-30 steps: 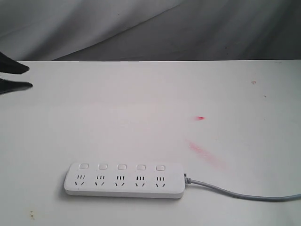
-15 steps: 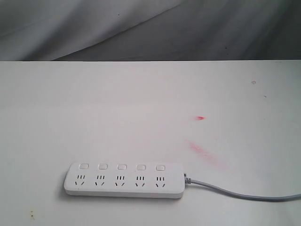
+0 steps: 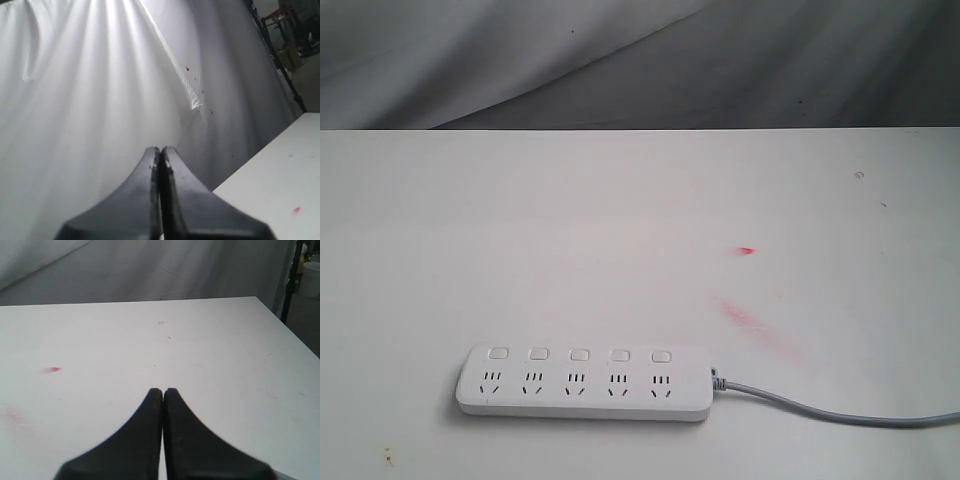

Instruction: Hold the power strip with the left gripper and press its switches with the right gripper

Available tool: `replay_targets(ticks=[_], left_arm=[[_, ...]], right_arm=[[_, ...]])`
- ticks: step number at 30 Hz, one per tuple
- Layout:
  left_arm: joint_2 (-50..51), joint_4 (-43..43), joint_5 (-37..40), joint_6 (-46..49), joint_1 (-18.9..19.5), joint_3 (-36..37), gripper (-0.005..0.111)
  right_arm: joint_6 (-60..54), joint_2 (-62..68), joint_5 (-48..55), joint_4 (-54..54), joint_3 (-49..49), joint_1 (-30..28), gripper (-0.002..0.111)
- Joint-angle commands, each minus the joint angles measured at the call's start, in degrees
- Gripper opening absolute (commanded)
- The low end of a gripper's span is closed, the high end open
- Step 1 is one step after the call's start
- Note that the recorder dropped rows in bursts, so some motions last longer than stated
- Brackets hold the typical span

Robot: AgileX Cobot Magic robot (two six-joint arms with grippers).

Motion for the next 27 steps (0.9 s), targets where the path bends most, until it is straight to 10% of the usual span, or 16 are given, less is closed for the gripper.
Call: replay_targets(ticks=[1,6,13,27], left_arm=[[-4.6,-1.3,-0.3,-1.5,-0.3,0.0,0.000],[-8.5,0.9,-0.6,-6.5,-0.3,0.0,0.000],[-9.1,16.2,-4.5,-44.9,-0.3,0.0,0.000],[-9.1,27.6,-4.5,-56.5,-0.3,0.0,0.000]], right_arm=[[0.0,-0.4,-0.3,-0.4,0.2,-0.5,0.000],[0.0,-0.4,-0.3,-0.4,0.2,-0.5,0.000],[0.0,-0.4,-0.3,-0.4,0.2,-0.5,0.000],[0.0,-0.4,-0.3,-0.4,0.2,-0.5,0.000]])
